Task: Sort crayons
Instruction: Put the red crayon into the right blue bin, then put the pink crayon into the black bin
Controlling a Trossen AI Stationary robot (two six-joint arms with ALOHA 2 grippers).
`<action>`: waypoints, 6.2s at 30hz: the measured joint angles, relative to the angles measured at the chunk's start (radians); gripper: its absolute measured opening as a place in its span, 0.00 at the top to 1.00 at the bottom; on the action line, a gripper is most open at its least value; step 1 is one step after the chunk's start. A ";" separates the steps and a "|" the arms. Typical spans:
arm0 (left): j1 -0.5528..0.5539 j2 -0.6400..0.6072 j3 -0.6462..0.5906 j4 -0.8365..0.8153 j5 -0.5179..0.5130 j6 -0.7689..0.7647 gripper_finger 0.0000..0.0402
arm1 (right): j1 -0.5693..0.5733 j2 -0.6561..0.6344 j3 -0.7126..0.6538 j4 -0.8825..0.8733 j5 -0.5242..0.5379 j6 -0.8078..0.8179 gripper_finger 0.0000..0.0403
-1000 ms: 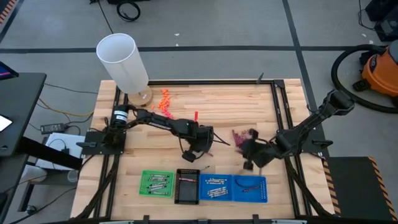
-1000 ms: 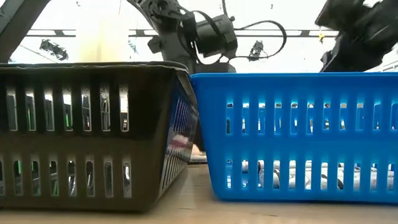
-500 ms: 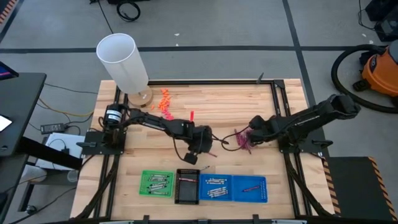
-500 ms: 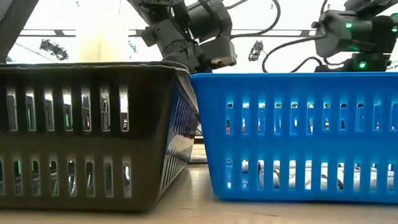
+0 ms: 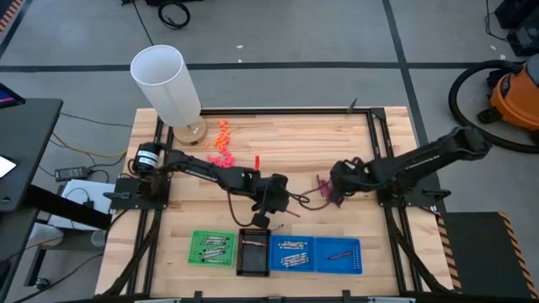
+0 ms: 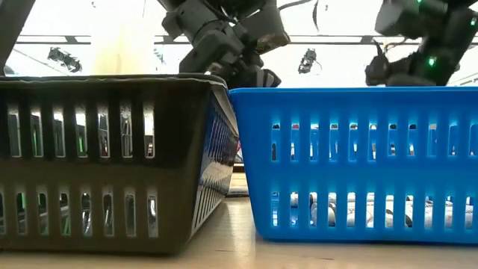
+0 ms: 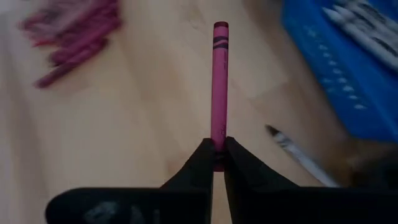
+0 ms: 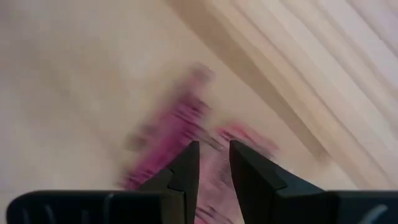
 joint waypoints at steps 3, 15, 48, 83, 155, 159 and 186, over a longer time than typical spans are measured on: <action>0.007 -0.005 0.001 0.017 -0.081 -0.031 0.95 | 0.055 -0.031 0.000 0.141 0.013 -0.125 0.76; 0.016 -0.004 0.001 0.129 -0.263 -0.057 0.95 | 0.127 -0.007 0.001 0.378 0.000 -0.357 0.63; 0.020 -0.004 0.001 0.255 -0.273 -0.056 0.89 | 0.137 0.022 0.001 0.552 0.079 -0.499 0.90; -0.071 -0.003 0.002 0.059 -0.130 -0.129 0.57 | 0.227 0.023 0.039 0.349 -0.702 -0.193 0.88; -0.169 -0.056 0.001 -0.195 -0.288 -0.173 0.57 | -0.260 0.026 -0.050 -0.086 -0.141 0.079 0.68; -0.176 -0.056 0.001 -0.212 -0.290 -0.169 0.57 | -0.296 0.050 -0.051 -0.057 -0.143 0.033 0.68; -0.154 -0.464 -0.553 0.294 -0.404 -0.253 0.57 | -0.381 0.179 -0.048 0.021 -0.236 -0.105 0.68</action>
